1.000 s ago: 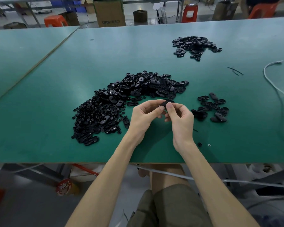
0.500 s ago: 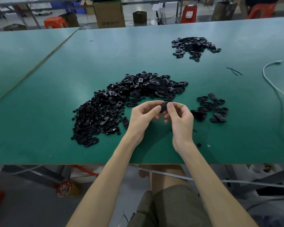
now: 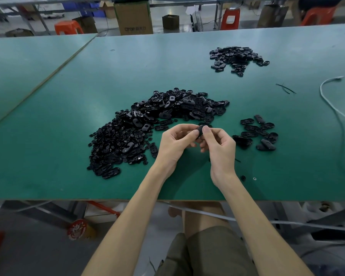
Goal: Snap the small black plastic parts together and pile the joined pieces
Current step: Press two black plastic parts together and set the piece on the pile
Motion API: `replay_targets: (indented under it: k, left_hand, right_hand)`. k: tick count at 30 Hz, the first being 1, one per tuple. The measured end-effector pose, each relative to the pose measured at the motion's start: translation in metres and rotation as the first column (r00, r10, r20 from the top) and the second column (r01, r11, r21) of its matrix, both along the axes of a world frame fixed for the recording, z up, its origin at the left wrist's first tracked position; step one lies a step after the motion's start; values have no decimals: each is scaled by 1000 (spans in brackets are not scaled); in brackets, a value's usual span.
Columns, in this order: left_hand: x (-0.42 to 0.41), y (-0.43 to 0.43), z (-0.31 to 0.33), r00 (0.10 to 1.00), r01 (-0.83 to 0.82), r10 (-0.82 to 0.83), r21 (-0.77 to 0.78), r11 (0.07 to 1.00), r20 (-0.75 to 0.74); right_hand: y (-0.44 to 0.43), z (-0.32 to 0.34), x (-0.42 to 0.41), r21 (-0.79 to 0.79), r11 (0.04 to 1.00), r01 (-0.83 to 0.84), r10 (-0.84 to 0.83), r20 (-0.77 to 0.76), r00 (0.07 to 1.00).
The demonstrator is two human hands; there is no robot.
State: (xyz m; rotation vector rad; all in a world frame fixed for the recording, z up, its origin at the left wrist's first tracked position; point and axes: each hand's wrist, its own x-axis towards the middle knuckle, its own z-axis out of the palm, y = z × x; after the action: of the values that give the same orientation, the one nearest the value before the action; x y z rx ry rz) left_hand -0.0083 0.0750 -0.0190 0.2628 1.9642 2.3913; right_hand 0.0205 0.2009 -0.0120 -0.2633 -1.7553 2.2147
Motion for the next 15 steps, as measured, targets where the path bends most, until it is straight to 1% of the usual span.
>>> replay_targets:
  k: [4, 9, 12, 15]
  left_hand:
    - [0, 1, 0, 1000, -14, 14, -8, 1000, 16]
    - [1, 1, 0, 999, -36, 36, 3, 999, 17]
    - [1, 0, -1, 998, -66, 66, 21, 998, 11]
    - [2, -1, -1, 998, -64, 64, 31, 997, 9]
  right_hand:
    - [0, 1, 1, 16, 1000, -3, 4, -32, 999]
    - [-1, 2, 3, 122, 992, -19, 32, -99, 995]
    - [-3, -1, 2, 189, 982, -20, 34, -73, 997]
    - [-4, -3, 1, 195, 981, -12, 22, -54, 998]
